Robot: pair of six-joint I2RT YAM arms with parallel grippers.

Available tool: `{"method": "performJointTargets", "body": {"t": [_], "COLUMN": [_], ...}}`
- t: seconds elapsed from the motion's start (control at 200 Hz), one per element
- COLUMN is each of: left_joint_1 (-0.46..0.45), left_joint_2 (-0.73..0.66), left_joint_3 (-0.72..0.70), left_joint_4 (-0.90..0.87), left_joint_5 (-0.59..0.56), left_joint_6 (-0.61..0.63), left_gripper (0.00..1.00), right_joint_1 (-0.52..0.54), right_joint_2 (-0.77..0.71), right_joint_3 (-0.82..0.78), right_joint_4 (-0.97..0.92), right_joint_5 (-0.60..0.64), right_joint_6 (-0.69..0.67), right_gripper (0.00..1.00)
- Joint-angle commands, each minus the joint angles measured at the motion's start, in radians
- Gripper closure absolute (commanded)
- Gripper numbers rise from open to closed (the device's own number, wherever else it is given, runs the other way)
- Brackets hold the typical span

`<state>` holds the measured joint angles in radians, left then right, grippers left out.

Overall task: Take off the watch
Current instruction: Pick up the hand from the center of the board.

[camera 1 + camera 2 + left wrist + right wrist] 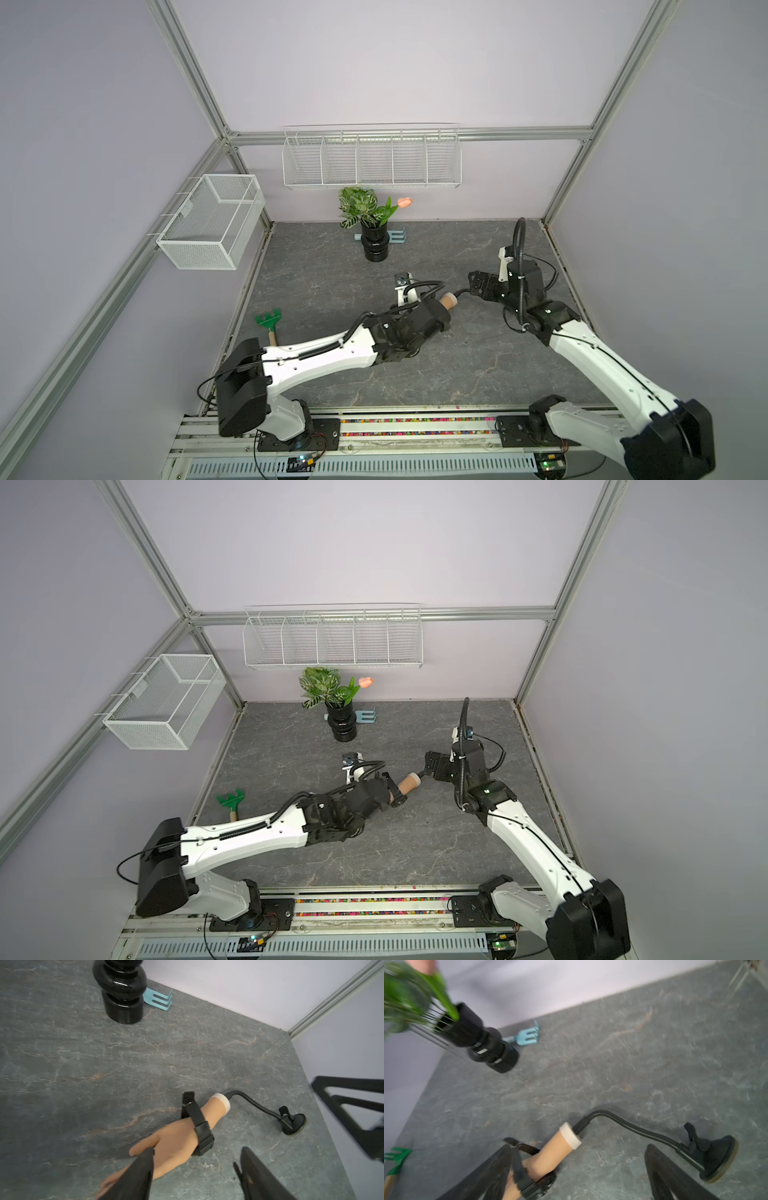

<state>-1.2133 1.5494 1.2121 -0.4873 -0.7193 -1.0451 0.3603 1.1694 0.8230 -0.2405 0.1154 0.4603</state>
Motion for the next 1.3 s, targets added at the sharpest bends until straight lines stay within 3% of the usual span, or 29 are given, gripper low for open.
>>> {"method": "performJointTargets", "body": {"t": [0.0,0.115,0.26,0.39,0.68,0.87,1.079,1.199,1.294], "left_joint_1": [-0.005,0.01,0.042,0.067,0.099,0.09,0.083,0.08,0.08], "left_joint_2": [0.153,0.361,0.615,0.735,0.868,0.885,0.914,0.912,0.896], "left_joint_3": [0.172,0.405,0.748,0.883,1.04,1.055,1.058,1.041,1.017], "left_joint_4": [-0.326,-0.551,-0.88,-0.993,-0.995,-0.969,-0.977,-0.946,-0.913], "left_joint_5": [-0.123,-0.176,-0.132,-0.123,-0.06,-0.019,0.069,0.078,0.09], "left_joint_6": [-0.253,-0.379,-0.521,-0.564,-0.384,-0.354,-0.338,-0.328,-0.322], "left_gripper": [0.29,0.34,0.34,0.28,0.26,0.25,0.32,0.43,0.6], "right_joint_1": [-0.021,-0.022,-0.033,-0.065,-0.198,-0.23,-0.272,-0.28,-0.286], "right_joint_2": [0.084,0.12,0.071,0.016,-0.048,-0.078,-0.137,-0.167,-0.183], "right_joint_3": [-0.013,-0.045,-0.086,-0.107,-0.144,-0.151,-0.179,-0.189,-0.189], "right_joint_4": [-0.06,0.018,-0.002,-0.056,-0.128,-0.134,-0.144,-0.151,-0.174], "right_joint_5": [-0.164,-0.231,-0.176,-0.166,-0.242,-0.277,-0.328,-0.33,-0.332], "right_joint_6": [0.016,0.05,0.048,0.086,0.155,0.169,0.25,0.25,0.241], "right_gripper": [0.0,0.0,0.03,0.06,0.09,0.1,0.1,0.1,0.1]}}
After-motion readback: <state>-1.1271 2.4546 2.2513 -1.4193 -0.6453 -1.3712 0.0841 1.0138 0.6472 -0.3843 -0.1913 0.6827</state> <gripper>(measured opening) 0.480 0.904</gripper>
